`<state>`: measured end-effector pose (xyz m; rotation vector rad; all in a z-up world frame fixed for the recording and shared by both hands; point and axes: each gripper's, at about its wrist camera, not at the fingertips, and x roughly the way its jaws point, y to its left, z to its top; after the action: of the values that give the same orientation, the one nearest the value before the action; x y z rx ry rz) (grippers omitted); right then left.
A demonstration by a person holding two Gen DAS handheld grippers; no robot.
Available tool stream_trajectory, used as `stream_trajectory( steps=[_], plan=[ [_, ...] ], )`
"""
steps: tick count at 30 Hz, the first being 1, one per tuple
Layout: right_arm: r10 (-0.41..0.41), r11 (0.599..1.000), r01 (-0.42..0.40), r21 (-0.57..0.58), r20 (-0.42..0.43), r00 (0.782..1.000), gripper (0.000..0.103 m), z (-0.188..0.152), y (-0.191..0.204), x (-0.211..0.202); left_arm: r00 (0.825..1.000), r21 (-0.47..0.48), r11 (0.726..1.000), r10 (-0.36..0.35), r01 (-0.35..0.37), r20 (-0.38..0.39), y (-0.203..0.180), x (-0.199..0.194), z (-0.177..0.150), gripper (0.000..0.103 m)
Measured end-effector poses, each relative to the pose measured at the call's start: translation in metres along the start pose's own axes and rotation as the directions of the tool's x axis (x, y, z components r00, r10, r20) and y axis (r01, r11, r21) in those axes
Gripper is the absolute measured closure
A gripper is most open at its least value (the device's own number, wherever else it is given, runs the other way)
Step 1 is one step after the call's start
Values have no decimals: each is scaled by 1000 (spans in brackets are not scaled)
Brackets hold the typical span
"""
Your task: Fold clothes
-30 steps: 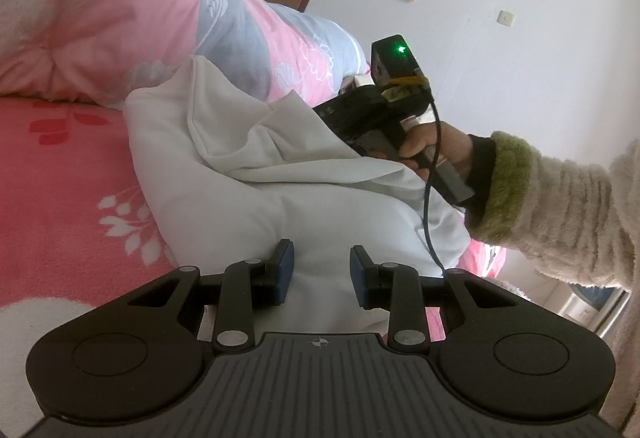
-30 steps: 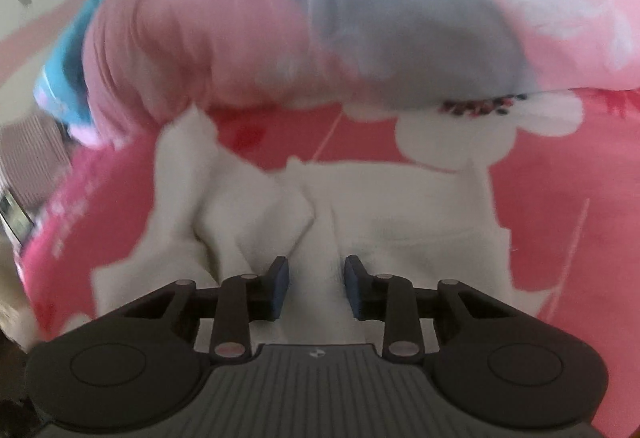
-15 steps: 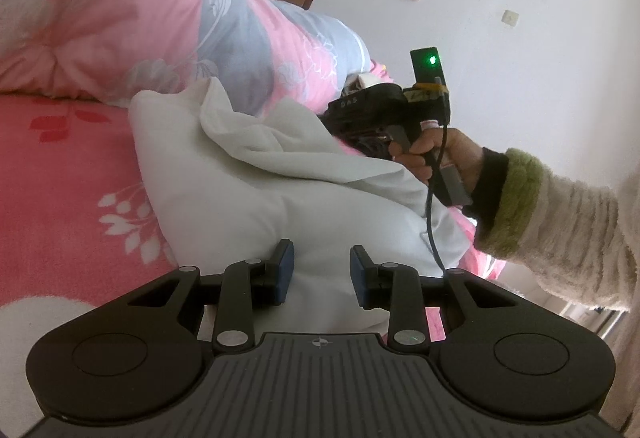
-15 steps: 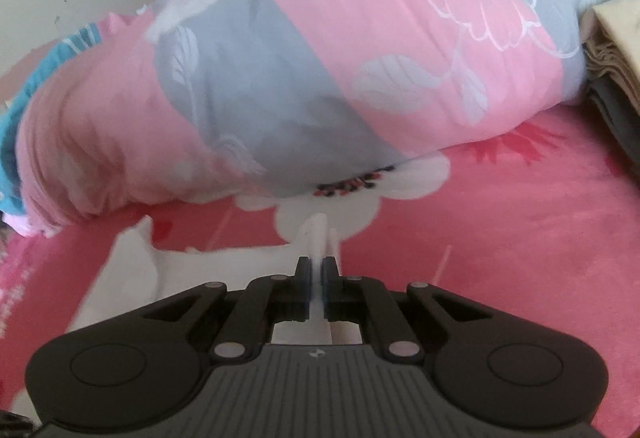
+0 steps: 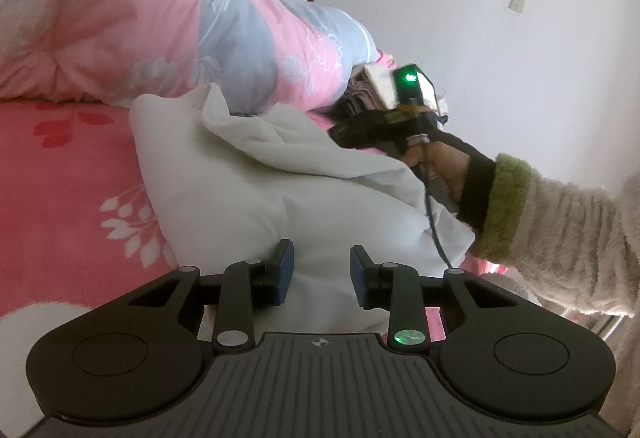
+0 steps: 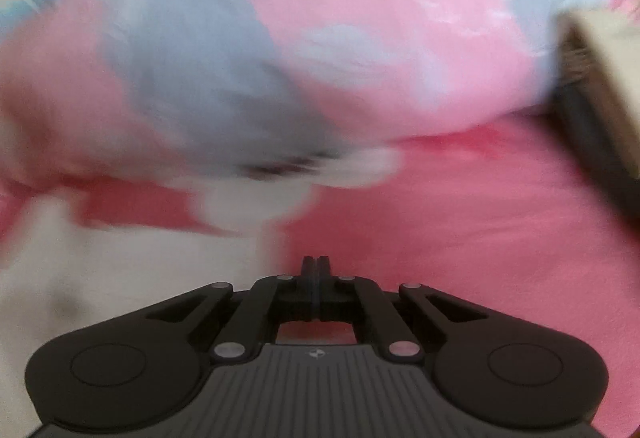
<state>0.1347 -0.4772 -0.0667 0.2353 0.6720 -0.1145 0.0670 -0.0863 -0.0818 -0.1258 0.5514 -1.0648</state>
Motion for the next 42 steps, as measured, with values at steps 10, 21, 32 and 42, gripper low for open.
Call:
stream_trajectory(
  steps=[10,21,32,42],
  plan=[
    [247,953,-251,170,45,968,102,-15,-34,-91,999,-18,999,31,-32,-33,-5,3,7,72],
    [395,919,-393,38,-28,918,87,-18,30,-96,997,6,998,67,-67,-29,-11,4,5,72],
    [286,875,-302,-378,-100,953,49,-15,127,-86,1000,-21,999,26,-26,-1,-3,1,2,72],
    [476,876,-482,17,-194,858,96,7,71,-31,1000,-33,999,10,-9,10,-1,0,0,72]
  ],
)
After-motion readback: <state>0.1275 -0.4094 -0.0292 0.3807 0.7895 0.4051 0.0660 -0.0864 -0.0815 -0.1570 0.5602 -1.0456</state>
